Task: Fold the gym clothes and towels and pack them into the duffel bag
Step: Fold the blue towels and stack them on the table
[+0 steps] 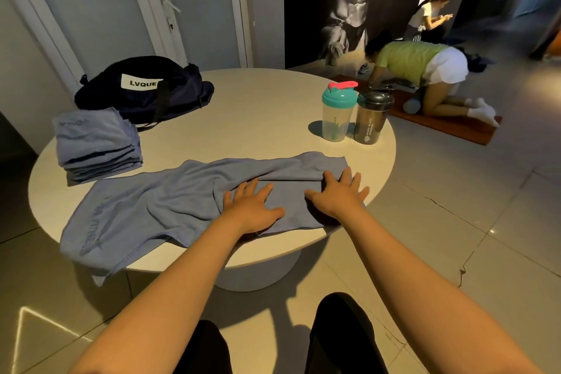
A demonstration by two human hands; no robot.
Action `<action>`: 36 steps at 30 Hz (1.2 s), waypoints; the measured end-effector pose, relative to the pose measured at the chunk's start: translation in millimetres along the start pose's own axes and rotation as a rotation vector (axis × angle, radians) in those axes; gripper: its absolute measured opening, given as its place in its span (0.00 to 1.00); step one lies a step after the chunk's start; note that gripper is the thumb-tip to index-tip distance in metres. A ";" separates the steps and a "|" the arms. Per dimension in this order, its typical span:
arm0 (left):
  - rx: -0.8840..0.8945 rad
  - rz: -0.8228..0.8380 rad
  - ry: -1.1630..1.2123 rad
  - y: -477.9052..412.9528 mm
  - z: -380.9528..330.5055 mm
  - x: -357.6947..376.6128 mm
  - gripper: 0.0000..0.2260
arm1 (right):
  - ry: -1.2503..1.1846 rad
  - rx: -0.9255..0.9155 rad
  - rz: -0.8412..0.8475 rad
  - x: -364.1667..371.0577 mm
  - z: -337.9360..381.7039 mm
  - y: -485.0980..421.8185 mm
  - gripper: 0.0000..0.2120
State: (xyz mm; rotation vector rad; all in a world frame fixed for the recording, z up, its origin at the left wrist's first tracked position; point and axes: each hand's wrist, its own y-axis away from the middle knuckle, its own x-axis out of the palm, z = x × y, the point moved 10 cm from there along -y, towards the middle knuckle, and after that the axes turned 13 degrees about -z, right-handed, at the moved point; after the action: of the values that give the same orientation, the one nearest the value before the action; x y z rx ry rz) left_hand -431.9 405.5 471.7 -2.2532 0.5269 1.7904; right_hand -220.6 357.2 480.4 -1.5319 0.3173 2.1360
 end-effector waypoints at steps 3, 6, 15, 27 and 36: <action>0.124 -0.004 0.008 2.2 -30.2 -1.2 0.32 | -0.066 -0.173 -0.143 -9.0 24.0 5.9 0.27; 0.201 0.001 0.044 3.8 -54.6 4.0 0.30 | -0.101 -0.287 -0.048 1.7 29.9 3.1 0.26; 0.211 -0.142 -0.060 -30.2 -76.8 -2.0 0.26 | -0.112 -0.210 -0.201 -24.5 13.4 -17.8 0.20; 0.444 -0.279 0.002 -20.0 -95.8 4.9 0.24 | -0.101 0.102 -0.311 -16.0 -48.0 8.4 0.23; 0.488 -0.171 0.088 -9.2 -130.1 6.6 0.24 | -0.362 0.309 -0.444 -30.5 -92.2 30.5 0.16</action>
State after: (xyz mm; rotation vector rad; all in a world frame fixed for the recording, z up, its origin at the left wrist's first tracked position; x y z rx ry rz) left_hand -310.6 363.1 495.7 -1.9730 0.6780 1.3116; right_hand -152.9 281.4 474.4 -0.9177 0.1523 1.8554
